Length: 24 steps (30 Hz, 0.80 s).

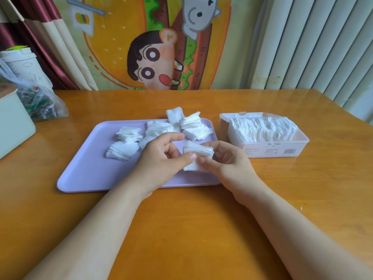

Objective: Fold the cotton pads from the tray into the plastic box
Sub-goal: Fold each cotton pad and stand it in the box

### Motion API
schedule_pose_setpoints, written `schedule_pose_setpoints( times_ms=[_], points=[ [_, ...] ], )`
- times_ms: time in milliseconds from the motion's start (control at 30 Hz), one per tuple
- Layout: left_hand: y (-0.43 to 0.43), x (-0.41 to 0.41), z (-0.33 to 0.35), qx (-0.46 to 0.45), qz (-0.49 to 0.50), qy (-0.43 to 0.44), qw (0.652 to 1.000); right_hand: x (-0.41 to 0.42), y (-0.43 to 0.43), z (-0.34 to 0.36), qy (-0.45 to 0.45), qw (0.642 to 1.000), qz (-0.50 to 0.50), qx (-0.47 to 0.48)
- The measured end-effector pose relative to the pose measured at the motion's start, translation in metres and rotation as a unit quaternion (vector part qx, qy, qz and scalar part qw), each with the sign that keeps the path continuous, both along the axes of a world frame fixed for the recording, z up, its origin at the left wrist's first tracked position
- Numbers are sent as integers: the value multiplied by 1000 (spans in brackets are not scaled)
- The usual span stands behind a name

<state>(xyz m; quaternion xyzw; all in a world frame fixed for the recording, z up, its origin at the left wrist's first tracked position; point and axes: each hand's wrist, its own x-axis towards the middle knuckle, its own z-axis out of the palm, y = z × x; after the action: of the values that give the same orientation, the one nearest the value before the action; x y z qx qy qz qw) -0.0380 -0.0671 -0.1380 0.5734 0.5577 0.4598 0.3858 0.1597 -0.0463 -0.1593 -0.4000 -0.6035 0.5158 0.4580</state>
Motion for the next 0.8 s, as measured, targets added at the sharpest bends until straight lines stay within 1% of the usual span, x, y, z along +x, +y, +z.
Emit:
schedule_pose_setpoints(
  times_ms=[100,267,300,433,533,600,667,733,800],
  points=[
    [-3,-1,3,-4,-53,-14,998,-1,-2,5,-13,1000,-3,11],
    [-10,9,7,30,-61,-17,998,-12,-8,13,-90,994,-3,57],
    [-11,11,7,39,-61,-11,997,-14,-9,15,-91,994,-3,56],
    [-11,23,10,74,-39,15,996,-10,-19,33,-36,999,-14,10],
    [-3,34,20,73,-14,36,997,2,-13,49,-19,997,-72,-18],
    [4,40,29,59,-31,0,998,12,-5,61,-18,996,-85,-34],
    [10,49,40,53,-40,-39,997,24,2,72,-21,996,-73,-43],
    [18,60,50,58,-37,-46,997,34,7,79,-21,996,-62,-60],
    [27,74,57,59,-38,-44,997,46,11,84,-39,994,-76,-61]
  ],
)
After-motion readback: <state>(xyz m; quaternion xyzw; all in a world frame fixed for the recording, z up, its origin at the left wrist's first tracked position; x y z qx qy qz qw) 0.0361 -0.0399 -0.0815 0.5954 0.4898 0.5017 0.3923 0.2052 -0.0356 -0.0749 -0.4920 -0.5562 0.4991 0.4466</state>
